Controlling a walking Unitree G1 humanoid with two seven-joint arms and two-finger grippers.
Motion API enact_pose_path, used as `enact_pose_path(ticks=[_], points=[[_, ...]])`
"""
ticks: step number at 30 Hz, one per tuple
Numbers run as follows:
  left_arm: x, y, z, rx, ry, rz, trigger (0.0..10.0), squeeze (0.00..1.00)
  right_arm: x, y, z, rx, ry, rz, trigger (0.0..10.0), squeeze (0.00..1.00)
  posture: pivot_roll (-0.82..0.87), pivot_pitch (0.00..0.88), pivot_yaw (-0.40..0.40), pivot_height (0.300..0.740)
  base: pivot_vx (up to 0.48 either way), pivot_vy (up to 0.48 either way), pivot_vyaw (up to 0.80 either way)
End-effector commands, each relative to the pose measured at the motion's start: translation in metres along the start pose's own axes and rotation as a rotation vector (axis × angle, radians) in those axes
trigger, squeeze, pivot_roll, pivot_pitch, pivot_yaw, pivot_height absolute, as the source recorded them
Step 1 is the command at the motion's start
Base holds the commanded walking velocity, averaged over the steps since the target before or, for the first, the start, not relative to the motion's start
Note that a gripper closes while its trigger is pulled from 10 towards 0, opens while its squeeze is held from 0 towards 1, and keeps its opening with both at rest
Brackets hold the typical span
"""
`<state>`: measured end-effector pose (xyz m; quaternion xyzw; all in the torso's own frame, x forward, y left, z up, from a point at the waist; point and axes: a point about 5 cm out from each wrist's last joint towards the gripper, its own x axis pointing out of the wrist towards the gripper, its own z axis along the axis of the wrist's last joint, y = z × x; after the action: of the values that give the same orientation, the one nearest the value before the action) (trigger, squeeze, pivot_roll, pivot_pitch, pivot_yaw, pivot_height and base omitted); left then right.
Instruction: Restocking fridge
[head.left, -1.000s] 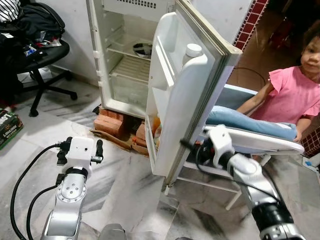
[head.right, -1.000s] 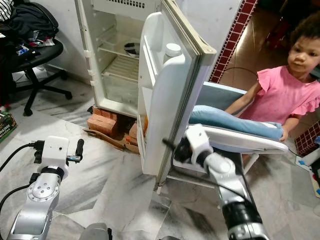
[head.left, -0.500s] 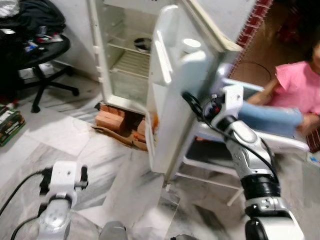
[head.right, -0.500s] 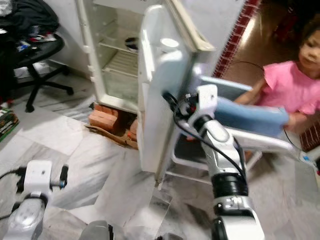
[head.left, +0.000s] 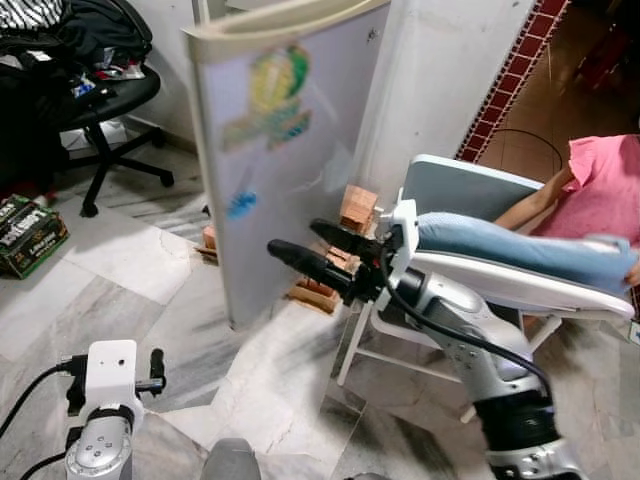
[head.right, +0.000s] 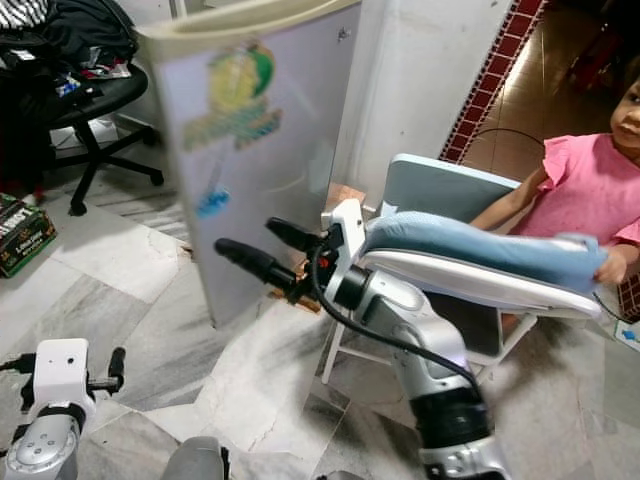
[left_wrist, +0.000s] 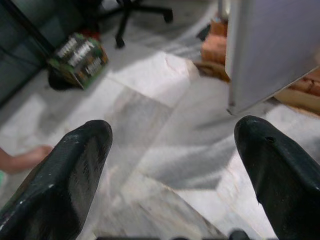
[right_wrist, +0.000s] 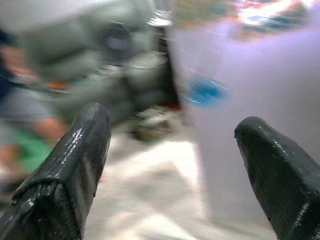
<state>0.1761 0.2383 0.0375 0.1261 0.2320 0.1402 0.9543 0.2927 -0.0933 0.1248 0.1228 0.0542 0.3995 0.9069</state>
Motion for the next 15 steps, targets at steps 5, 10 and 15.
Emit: enact_pose_path(ticks=[5, 10, 15], points=[[0.006, 0.005, 0.008, 0.01, -0.044, 0.03, 10.0, 0.0, -0.016, -0.03, 0.0, -0.068, -0.023, -0.372, 10.0, 0.0, 0.22, 0.021, -0.084, 0.74, 0.0, 0.0, 0.0], [0.014, 0.0, 0.022, 0.009, -0.086, 0.029, 10.0, 0.0, -0.024, -0.039, -0.011, -0.089, -0.024, -0.543, 10.0, 0.0, 0.21, 0.022, -0.092, 0.74, 0.0, 0.0, 0.0], [0.017, -0.005, 0.027, -0.011, -0.108, 0.003, 10.0, 0.0, -0.02, -0.041, -0.015, -0.087, -0.028, -0.579, 10.0, 0.0, 0.2, 0.024, -0.096, 0.74, 0.0, 0.0, -0.16]])
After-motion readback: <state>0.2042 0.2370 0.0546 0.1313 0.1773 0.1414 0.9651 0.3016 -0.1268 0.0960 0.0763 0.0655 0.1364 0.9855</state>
